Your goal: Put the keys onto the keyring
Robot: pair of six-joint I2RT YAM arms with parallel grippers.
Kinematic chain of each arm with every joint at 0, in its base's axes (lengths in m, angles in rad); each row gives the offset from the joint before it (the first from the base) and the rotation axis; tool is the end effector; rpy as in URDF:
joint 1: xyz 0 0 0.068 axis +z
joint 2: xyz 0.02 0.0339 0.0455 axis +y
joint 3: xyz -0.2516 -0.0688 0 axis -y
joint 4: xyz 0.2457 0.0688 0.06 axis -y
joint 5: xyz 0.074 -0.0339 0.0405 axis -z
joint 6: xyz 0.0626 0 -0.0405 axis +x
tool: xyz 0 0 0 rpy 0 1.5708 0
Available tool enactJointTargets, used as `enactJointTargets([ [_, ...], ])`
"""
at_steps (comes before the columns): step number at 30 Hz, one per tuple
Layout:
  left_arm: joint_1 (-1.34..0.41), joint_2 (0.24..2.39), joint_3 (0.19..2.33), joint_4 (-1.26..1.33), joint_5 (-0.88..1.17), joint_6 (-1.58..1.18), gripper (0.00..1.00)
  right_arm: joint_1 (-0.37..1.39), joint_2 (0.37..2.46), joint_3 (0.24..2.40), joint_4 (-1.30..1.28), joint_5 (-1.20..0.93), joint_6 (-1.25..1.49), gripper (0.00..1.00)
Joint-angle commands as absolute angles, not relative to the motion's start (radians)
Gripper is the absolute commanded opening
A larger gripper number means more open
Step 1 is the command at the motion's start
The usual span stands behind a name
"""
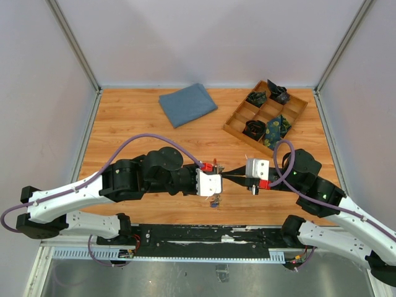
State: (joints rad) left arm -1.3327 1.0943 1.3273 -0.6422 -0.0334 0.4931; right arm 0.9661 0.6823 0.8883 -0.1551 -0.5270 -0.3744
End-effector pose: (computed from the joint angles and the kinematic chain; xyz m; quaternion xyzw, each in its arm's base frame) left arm 0.0622 -0.2474 0.3978 0.6558 0.5184 -0.2109 0.5067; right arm 0.0769 0.1667 0.3877 -0.5611 0.4039 0.3757 0.6171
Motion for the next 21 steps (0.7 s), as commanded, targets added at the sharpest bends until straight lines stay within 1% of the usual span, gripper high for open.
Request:
enactJointTargets([
  [1, -1.339, 1.085, 1.321, -0.622, -0.051, 0.499, 0.32, 0.982, 0.663, 0.931, -0.115, -0.537, -0.380, 0.00],
  [10, -1.339, 1.082, 1.315, -0.617, -0.071, 0.501, 0.23, 0.981, 0.664, 0.933, -0.108, -0.537, -0.377, 0.01],
  [21, -1.339, 1.080, 1.312, -0.617, -0.089, 0.506, 0.22, 0.982, 0.663, 0.943, -0.100, -0.543, -0.373, 0.01],
])
